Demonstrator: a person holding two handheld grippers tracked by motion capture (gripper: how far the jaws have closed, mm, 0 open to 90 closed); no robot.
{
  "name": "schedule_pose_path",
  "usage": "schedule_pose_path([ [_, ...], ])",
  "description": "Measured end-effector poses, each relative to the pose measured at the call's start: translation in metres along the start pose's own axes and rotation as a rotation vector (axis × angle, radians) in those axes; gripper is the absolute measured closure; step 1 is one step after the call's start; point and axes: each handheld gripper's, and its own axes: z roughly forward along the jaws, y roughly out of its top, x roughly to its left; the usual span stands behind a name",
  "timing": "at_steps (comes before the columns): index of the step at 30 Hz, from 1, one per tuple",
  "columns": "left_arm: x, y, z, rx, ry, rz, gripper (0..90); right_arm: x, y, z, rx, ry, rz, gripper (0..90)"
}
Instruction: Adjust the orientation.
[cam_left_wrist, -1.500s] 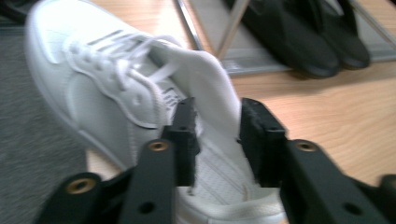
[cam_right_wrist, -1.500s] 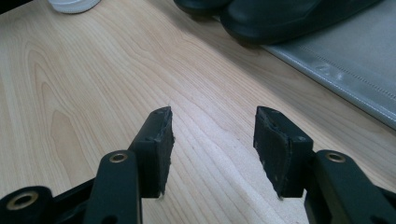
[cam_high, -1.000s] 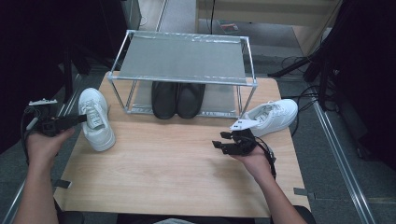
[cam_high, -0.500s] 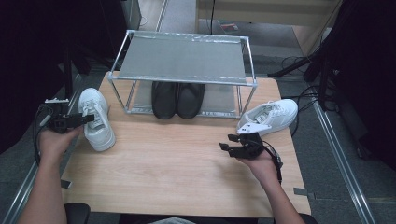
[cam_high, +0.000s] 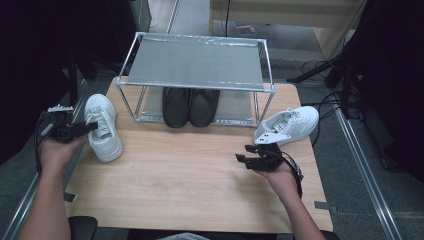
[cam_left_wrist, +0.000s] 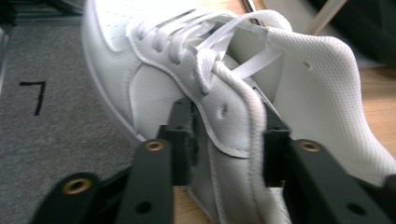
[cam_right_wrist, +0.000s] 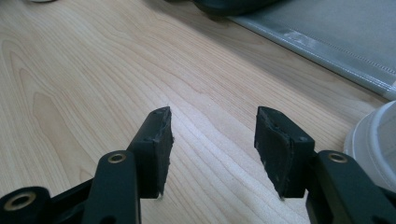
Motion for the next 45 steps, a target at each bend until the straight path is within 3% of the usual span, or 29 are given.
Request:
schedule_pose_path([
  [3, 0.004, 0.000, -0.002, -0.017, 0.028, 0.010, 80.3, 0.001, 0.000, 0.001, 0.001, 0.001, -0.002, 47.3],
  [9, 0.005, 0.002, -0.005, -0.023, 0.047, -0.020, 82.1, -0.001, 0.001, 0.000, -0.003, -0.001, 0.000, 47.1],
  [23, 0.001, 0.001, -0.026, -0.018, -0.014, -0.077, 83.2, 0.000, 0.007, 0.005, -0.006, 0.021, -0.016, 46.9],
  [30, -0.013, -0.009, -0.049, -0.036, 0.011, -0.022, 83.2, 0.002, 0.014, 0.014, -0.005, 0.043, -0.032, 46.9],
  [35, -0.020, -0.023, -0.068, -0.055, -0.016, -0.041, 83.4, 0.004, 0.020, 0.020, -0.005, 0.064, -0.041, 46.9],
  [45, -0.044, -0.044, -0.098, -0.069, -0.061, -0.001, 83.5, 0.008, 0.029, 0.031, -0.004, 0.097, -0.060, 46.8],
])
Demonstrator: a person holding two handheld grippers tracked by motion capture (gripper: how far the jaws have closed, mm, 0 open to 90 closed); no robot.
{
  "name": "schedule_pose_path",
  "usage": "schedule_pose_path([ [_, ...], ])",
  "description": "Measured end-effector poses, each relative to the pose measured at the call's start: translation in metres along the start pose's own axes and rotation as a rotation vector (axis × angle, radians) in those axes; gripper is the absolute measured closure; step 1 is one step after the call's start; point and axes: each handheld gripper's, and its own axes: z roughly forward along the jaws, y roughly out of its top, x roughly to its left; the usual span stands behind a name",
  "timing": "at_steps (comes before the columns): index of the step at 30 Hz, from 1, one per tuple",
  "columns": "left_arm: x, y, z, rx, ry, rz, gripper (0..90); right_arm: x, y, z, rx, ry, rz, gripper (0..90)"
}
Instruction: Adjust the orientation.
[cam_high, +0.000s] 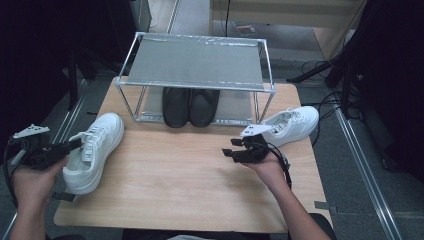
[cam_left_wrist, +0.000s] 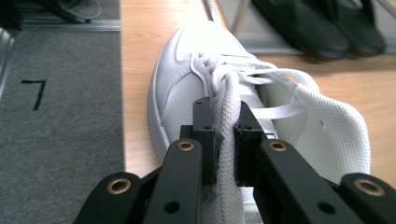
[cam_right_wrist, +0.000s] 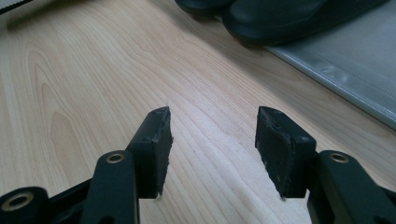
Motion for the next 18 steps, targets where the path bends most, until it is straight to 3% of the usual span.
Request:
schedule_pose_path([
  [6, -0.013, 0.001, 0.001, 0.005, -0.054, 0.025, 83.6, 0.000, 0.001, 0.002, -0.001, 0.002, -0.001, 46.7],
  [18, -0.050, 0.011, 0.014, 0.009, -0.171, 0.117, 83.6, -0.001, -0.001, 0.000, 0.012, -0.002, 0.012, 45.8],
])
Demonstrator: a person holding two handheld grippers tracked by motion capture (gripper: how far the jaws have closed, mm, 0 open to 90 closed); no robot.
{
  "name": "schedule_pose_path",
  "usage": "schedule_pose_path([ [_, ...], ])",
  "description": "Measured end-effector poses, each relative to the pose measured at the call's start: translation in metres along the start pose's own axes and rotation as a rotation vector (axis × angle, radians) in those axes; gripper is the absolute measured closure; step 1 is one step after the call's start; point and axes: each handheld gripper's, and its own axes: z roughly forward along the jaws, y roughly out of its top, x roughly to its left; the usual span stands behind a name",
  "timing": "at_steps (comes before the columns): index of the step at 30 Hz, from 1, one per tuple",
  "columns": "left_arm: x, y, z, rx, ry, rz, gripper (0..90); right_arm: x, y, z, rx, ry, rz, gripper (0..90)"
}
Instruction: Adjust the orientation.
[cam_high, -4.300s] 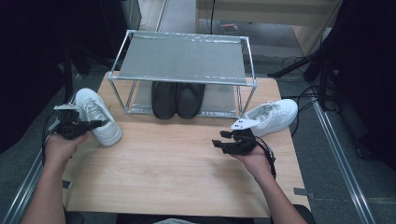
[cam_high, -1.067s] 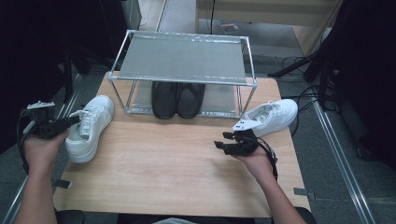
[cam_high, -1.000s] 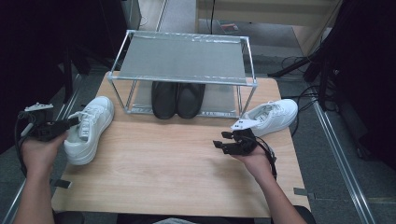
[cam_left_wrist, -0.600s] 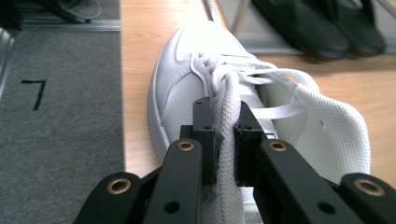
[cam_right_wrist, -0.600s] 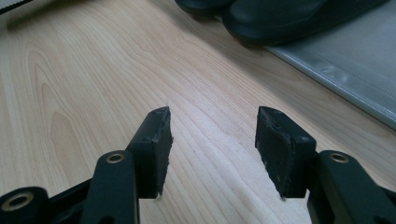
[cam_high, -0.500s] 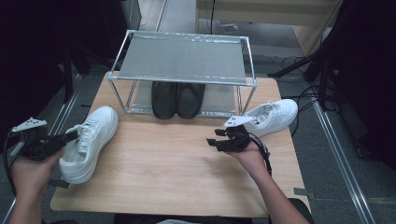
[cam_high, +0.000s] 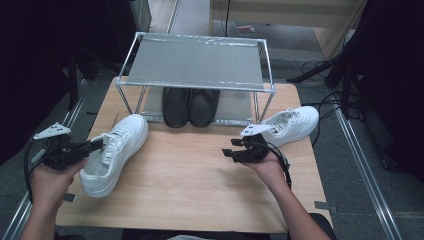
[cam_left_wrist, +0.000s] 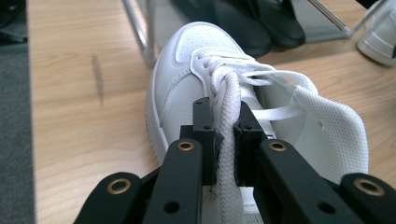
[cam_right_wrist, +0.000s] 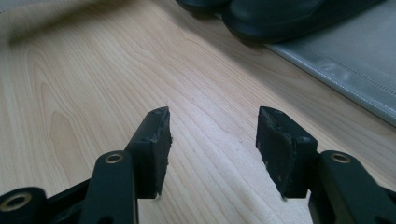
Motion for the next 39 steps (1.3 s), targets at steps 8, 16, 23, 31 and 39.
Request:
schedule_pose_path([
  [8, -0.026, 0.010, 0.011, -0.015, -0.079, 0.054, 83.6, -0.001, -0.004, -0.004, 0.004, -0.009, 0.012, 46.1],
  [16, -0.052, 0.019, 0.034, 0.005, -0.206, 0.081, 83.6, -0.001, -0.010, -0.012, -0.010, -0.033, 0.021, 46.2],
  [23, -0.076, 0.026, 0.058, 0.042, -0.289, 0.137, 83.5, -0.002, -0.016, -0.019, -0.014, -0.055, 0.032, 46.5],
  [31, -0.098, 0.030, 0.086, 0.082, -0.338, 0.187, 83.5, -0.002, -0.024, -0.028, -0.017, -0.080, 0.049, 46.4],
  [39, -0.116, 0.031, 0.120, 0.140, -0.412, 0.207, 83.4, -0.002, -0.032, -0.035, -0.022, -0.108, 0.069, 46.6],
])
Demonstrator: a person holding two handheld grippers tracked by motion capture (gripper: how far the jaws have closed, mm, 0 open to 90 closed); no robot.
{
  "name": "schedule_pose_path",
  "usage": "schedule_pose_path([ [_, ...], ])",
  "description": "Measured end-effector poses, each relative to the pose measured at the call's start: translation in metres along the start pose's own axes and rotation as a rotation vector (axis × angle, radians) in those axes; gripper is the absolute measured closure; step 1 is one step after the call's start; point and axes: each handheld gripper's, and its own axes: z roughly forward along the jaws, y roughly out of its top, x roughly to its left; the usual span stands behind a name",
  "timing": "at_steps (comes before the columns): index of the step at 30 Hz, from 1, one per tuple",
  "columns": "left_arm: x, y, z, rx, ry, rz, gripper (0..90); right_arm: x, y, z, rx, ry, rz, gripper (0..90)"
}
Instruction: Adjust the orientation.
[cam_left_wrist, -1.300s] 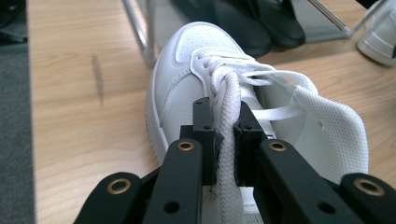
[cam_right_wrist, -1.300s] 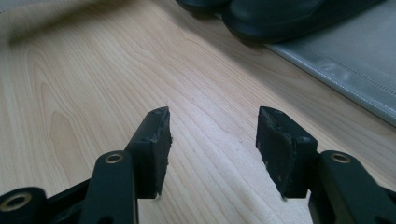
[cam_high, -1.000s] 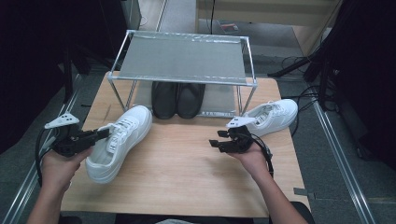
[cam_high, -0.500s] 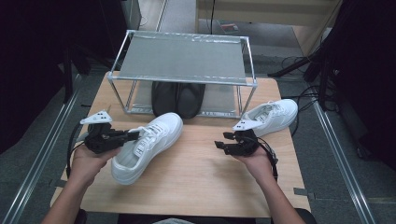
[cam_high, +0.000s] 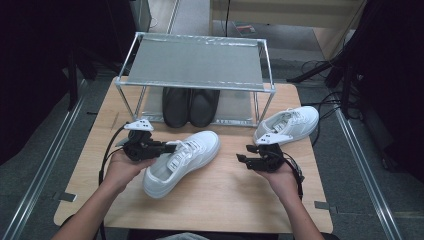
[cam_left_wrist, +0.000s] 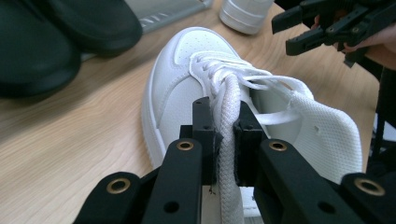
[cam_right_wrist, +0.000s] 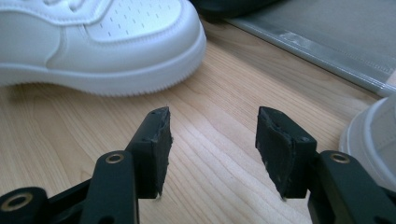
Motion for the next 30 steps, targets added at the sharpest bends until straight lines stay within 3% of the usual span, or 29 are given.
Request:
schedule_pose_path([
  [4, 0.000, -0.001, 0.019, 0.050, -0.014, 0.026, 83.1, 0.001, -0.003, -0.002, 0.002, -0.008, 0.005, 46.6],
  [6, 0.004, -0.004, 0.023, 0.048, -0.044, 0.009, 82.8, 0.002, -0.004, -0.003, 0.004, -0.010, 0.002, 46.6],
  [12, 0.007, -0.009, 0.024, 0.062, -0.035, 0.043, 81.6, 0.003, -0.005, -0.003, 0.007, -0.012, 0.004, 46.6],
  [19, 0.009, -0.016, 0.023, 0.074, -0.037, 0.047, 79.2, 0.004, -0.004, 0.000, 0.012, -0.008, -0.004, 46.6],
  [22, 0.009, -0.015, 0.023, 0.079, -0.043, 0.046, 75.1, 0.004, -0.004, 0.001, 0.013, -0.010, -0.012, 46.6],
  [24, 0.010, -0.013, 0.022, 0.104, -0.051, 0.021, 68.1, 0.005, -0.004, 0.001, 0.016, -0.007, -0.013, 46.6],
  [30, 0.003, -0.008, 0.012, 0.104, -0.011, 0.084, 58.4, 0.005, -0.004, 0.002, 0.012, -0.008, -0.009, 46.4],
])
